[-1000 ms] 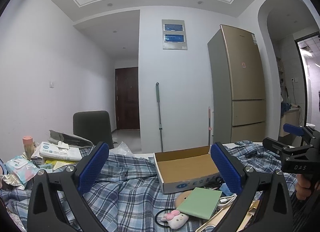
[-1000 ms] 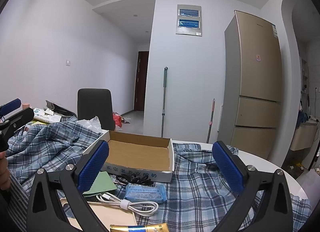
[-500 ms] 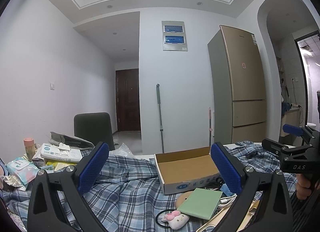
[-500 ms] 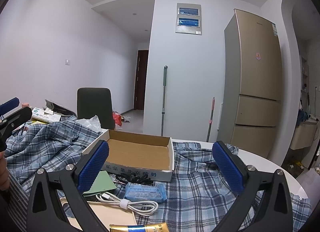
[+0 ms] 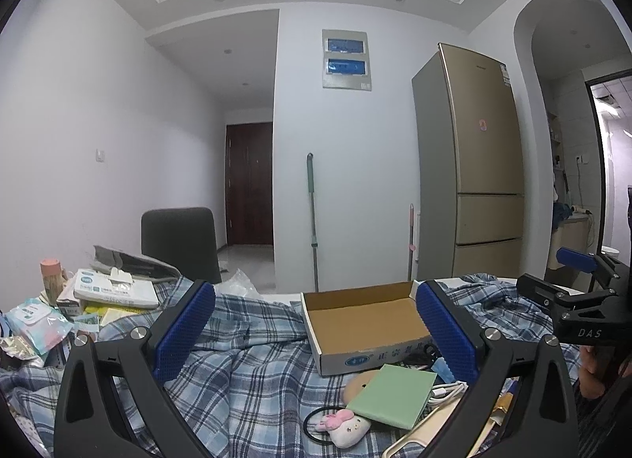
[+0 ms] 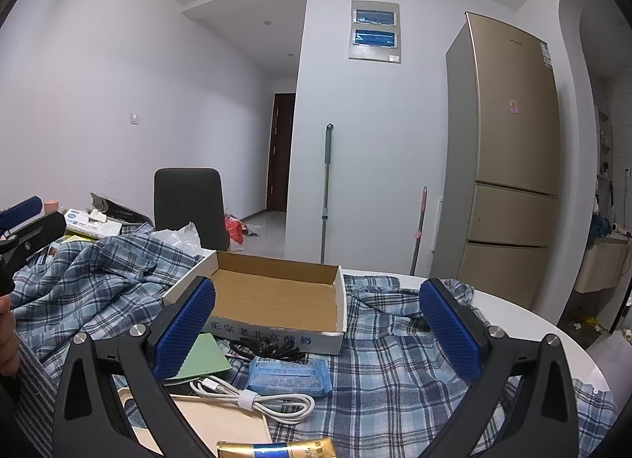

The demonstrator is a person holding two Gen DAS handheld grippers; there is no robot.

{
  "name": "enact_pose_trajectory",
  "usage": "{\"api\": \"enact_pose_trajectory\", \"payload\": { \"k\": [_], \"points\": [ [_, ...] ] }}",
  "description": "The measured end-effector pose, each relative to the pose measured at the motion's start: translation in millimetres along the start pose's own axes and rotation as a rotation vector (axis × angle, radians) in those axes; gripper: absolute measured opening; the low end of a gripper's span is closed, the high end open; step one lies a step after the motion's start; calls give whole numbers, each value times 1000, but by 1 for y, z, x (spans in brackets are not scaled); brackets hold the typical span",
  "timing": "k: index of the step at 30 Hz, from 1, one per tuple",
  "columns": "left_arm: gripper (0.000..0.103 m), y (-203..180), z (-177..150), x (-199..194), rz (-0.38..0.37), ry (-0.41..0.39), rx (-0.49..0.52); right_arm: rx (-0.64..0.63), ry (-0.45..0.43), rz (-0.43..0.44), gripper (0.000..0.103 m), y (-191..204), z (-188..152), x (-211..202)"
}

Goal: Organize soft objects

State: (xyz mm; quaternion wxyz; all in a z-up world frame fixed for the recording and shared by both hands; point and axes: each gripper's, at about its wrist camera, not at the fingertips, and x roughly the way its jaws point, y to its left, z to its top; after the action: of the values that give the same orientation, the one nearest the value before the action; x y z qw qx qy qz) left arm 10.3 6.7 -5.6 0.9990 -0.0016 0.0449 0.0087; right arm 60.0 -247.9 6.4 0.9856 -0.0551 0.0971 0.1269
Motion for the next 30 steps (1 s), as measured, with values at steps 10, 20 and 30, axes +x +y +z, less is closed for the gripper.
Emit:
{"api": "enact_pose_trajectory", "payload": {
  "k": [10,20,30],
  "points": [
    [103,7,18,15,5,148,-36,18,46,24,103,-1,7,5],
    [103,-3,59,17,-2,280,-57,104,200,144,103,-6,62,-7],
    [103,-30,41,27,-38,301,-31,187,276,135,103,-15,57,13]
  ]
}}
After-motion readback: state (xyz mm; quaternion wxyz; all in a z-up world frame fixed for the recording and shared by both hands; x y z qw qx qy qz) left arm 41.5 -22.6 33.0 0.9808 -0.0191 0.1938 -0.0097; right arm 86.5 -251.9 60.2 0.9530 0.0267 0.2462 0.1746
